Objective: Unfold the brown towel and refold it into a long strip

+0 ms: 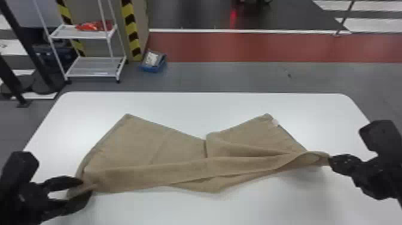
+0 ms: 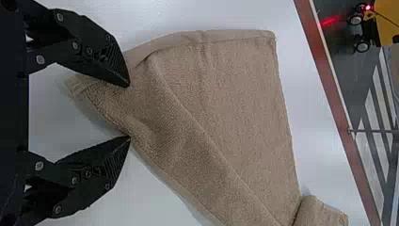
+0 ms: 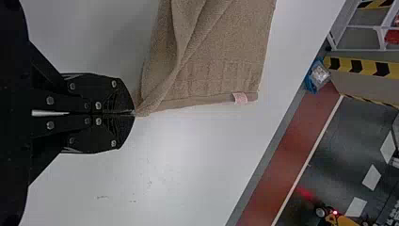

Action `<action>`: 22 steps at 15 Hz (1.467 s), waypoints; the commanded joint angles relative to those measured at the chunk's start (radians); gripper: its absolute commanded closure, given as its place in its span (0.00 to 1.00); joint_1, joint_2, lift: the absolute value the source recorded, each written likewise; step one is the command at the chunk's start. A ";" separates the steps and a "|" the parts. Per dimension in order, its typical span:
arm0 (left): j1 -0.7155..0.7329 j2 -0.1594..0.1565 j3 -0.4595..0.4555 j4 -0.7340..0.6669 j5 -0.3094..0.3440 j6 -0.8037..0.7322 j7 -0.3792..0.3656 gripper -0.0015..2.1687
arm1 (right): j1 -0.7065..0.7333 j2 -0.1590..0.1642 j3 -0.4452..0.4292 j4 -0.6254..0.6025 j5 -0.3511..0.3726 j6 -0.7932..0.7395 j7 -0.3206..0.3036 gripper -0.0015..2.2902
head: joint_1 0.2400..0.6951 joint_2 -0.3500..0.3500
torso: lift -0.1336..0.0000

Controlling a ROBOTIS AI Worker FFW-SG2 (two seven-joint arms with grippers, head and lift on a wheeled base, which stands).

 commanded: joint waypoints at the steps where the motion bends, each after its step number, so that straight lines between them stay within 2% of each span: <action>1: 0.000 -0.001 0.007 0.000 -0.006 -0.015 0.007 0.60 | -0.003 0.000 0.001 0.000 -0.001 0.000 0.000 0.70 | 1.00 0.49 | 0.08; 2: 0.005 -0.002 0.009 -0.002 -0.005 -0.015 0.016 0.74 | -0.003 0.000 0.002 0.000 -0.001 0.000 0.000 0.70 | 1.00 0.49 | 0.08; 3: 0.008 -0.008 0.018 -0.008 -0.005 -0.015 0.027 0.83 | -0.005 0.000 0.004 0.000 -0.001 0.000 0.000 0.70 | 1.00 0.49 | 0.08; 4: 0.014 -0.010 0.023 -0.017 -0.003 -0.015 0.028 0.87 | -0.007 0.000 0.002 0.000 -0.005 0.000 0.000 0.70 | 1.00 0.50 | 0.08; 7: 0.052 -0.017 0.054 -0.105 0.017 -0.012 0.036 0.88 | -0.026 0.000 0.007 -0.001 -0.014 -0.003 -0.011 0.70 | 1.00 0.52 | 0.08; 11: 0.106 -0.079 0.156 -0.335 0.122 0.053 0.031 0.88 | -0.065 0.017 0.008 -0.021 -0.079 0.003 -0.026 0.70 | 1.00 0.55 | 0.08; 14: 0.106 -0.083 0.190 -0.430 0.150 0.181 0.033 0.88 | -0.114 0.023 0.036 -0.024 -0.116 0.012 -0.049 0.70 | 1.00 0.58 | 0.08; 16: 0.058 -0.082 0.196 -0.450 0.153 0.292 0.057 0.88 | -0.188 0.026 0.093 -0.021 -0.136 0.034 -0.089 0.70 | 1.00 0.63 | 0.08; 19: -0.109 -0.050 0.187 -0.416 0.122 0.470 0.103 0.88 | -0.356 0.060 0.209 0.037 -0.133 0.080 -0.199 0.70 | 1.00 0.71 | 0.08; 22: -0.265 0.033 0.126 -0.292 0.106 0.629 0.200 0.88 | -0.534 0.064 0.314 0.194 -0.136 0.120 -0.281 0.70 | 1.00 0.77 | 0.08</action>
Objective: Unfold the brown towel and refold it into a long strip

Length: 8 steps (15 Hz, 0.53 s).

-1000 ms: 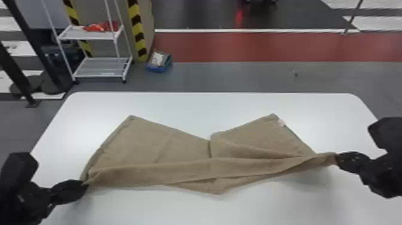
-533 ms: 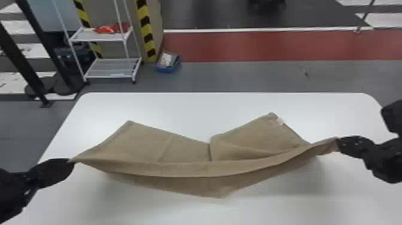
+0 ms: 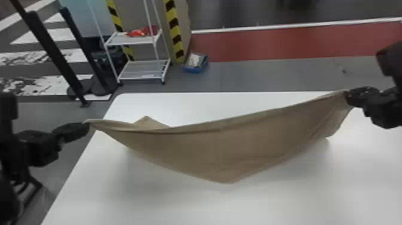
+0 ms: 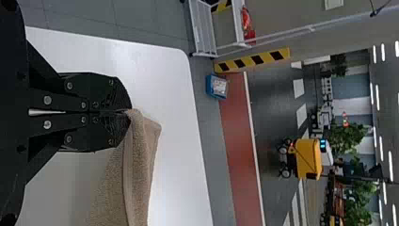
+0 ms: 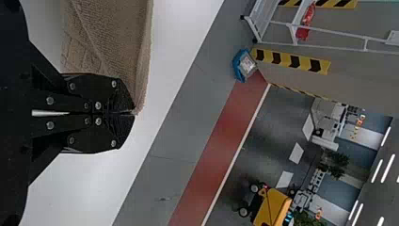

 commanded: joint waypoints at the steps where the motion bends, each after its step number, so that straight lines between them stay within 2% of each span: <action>1: -0.137 0.056 -0.059 0.115 -0.005 0.131 0.053 0.88 | -0.130 0.025 0.056 0.130 -0.015 0.012 -0.038 0.70 | 1.00 0.79 | 0.08; 2: -0.186 0.057 -0.079 0.172 0.001 0.128 0.100 0.88 | -0.176 0.047 0.050 0.194 -0.039 -0.009 -0.049 0.70 | 0.98 0.80 | 0.08; 3: -0.236 0.060 -0.107 0.222 -0.003 0.128 0.146 0.97 | -0.224 0.063 0.042 0.257 -0.059 -0.049 -0.055 0.70 | 0.95 0.80 | 0.08; 4: -0.311 0.065 -0.163 0.293 -0.017 0.137 0.211 0.99 | -0.289 0.070 0.046 0.321 -0.072 -0.098 -0.081 0.72 | 0.93 0.81 | 0.08; 6: -0.456 0.065 -0.252 0.413 -0.051 0.146 0.274 0.99 | -0.395 0.070 0.023 0.418 -0.098 -0.123 -0.103 0.73 | 0.84 0.80 | 0.08; 7: -0.518 0.065 -0.303 0.442 -0.071 0.146 0.301 0.99 | -0.428 0.070 -0.002 0.438 -0.112 -0.123 -0.109 0.73 | 0.78 0.78 | 0.08; 8: -0.561 0.056 -0.338 0.445 -0.072 0.152 0.333 0.99 | -0.437 0.070 -0.034 0.439 -0.124 -0.126 -0.129 0.74 | 0.66 0.73 | 0.08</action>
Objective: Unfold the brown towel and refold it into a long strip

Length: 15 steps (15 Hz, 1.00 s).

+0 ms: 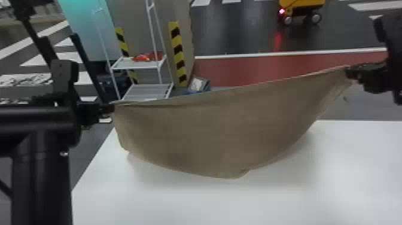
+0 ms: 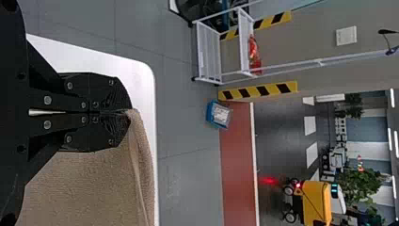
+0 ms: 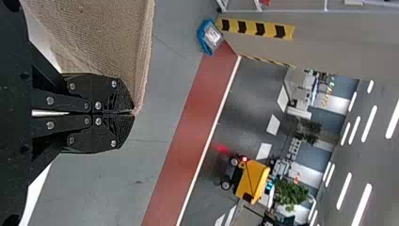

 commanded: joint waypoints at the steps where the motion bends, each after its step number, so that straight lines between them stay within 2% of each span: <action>1: -0.096 -0.014 -0.067 0.012 0.001 0.018 0.020 0.99 | -0.030 -0.003 -0.047 -0.003 -0.033 -0.007 -0.017 0.74 | 0.61 0.71 | 0.08; 2: -0.103 -0.022 -0.070 -0.026 0.015 0.021 0.023 0.99 | -0.009 -0.026 -0.099 -0.040 -0.066 -0.004 -0.025 0.74 | 0.55 0.68 | 0.08; 4: -0.044 -0.042 -0.036 -0.132 0.070 0.040 0.025 0.99 | 0.097 -0.117 -0.183 -0.140 -0.131 -0.001 -0.026 0.74 | 0.43 0.61 | 0.08; 6: 0.114 -0.060 0.021 -0.256 0.091 0.024 0.025 0.99 | 0.267 -0.170 -0.280 -0.253 -0.191 -0.022 -0.028 0.74 | 0.42 0.55 | 0.08; 7: 0.206 -0.084 0.050 -0.307 0.105 -0.016 0.025 0.99 | 0.359 -0.187 -0.321 -0.313 -0.211 -0.035 -0.025 0.74 | 0.46 0.53 | 0.08; 9: 0.417 -0.154 0.106 -0.396 0.143 -0.224 0.025 0.99 | 0.574 -0.201 -0.409 -0.423 -0.255 -0.099 -0.014 0.74 | 0.58 0.50 | 0.08; 10: 0.498 -0.180 0.128 -0.429 0.176 -0.286 0.026 0.99 | 0.654 -0.203 -0.436 -0.457 -0.260 -0.124 -0.003 0.74 | 0.73 0.49 | 0.08; 11: 0.596 -0.182 0.149 -0.465 0.219 -0.350 0.019 0.99 | 0.737 -0.204 -0.465 -0.491 -0.261 -0.142 0.018 0.74 | 0.73 0.49 | 0.08; 12: 0.697 -0.182 0.156 -0.472 0.246 -0.488 0.017 0.99 | 0.807 -0.204 -0.490 -0.514 -0.260 -0.148 0.070 0.74 | 0.89 0.47 | 0.08; 13: 0.779 -0.182 0.154 -0.462 0.258 -0.623 0.025 0.99 | 0.864 -0.204 -0.504 -0.529 -0.260 -0.167 0.116 0.74 | 0.98 0.47 | 0.08; 15: 0.895 -0.182 0.156 -0.403 0.277 -0.801 0.022 0.99 | 0.984 -0.209 -0.510 -0.534 -0.232 -0.246 0.204 0.74 | 1.00 0.46 | 0.08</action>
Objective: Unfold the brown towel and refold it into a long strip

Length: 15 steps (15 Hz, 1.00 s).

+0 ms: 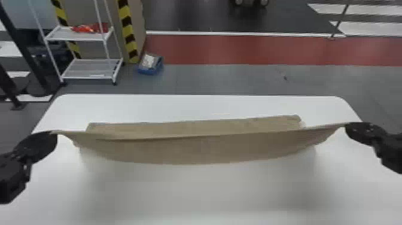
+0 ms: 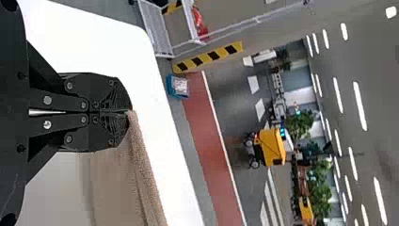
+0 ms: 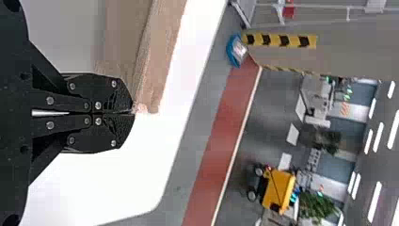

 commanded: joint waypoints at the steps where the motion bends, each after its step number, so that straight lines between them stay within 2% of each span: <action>1: 0.116 -0.003 0.011 0.065 0.033 -0.179 -0.009 0.99 | 0.112 -0.002 -0.005 0.003 0.038 -0.076 0.066 0.74 | 1.00 0.45 | 0.08; 2: 0.153 -0.003 0.020 0.092 0.039 -0.250 -0.015 0.99 | 0.142 0.001 -0.005 0.018 0.049 -0.122 0.094 0.74 | 1.00 0.45 | 0.08; 4: 0.168 -0.003 0.028 0.129 0.031 -0.256 -0.024 0.99 | 0.148 -0.002 -0.001 0.050 0.053 -0.156 0.115 0.74 | 1.00 0.46 | 0.08; 7: 0.119 -0.003 0.037 0.137 -0.001 -0.146 -0.029 0.99 | 0.108 0.009 0.009 0.053 0.069 -0.128 0.117 0.74 | 1.00 0.47 | 0.08; 10: -0.030 -0.003 0.035 0.190 -0.104 0.057 -0.076 0.99 | 0.008 0.046 0.031 0.061 0.144 0.019 0.158 0.74 | 1.00 0.49 | 0.08; 13: -0.138 0.004 0.029 0.252 -0.167 0.186 -0.076 0.99 | -0.115 0.052 0.084 0.132 0.198 0.099 0.169 0.74 | 1.00 0.53 | 0.08; 15: -0.192 0.018 0.021 0.298 -0.210 0.189 -0.084 0.99 | -0.184 0.052 0.124 0.176 0.218 0.139 0.187 0.74 | 1.00 0.55 | 0.08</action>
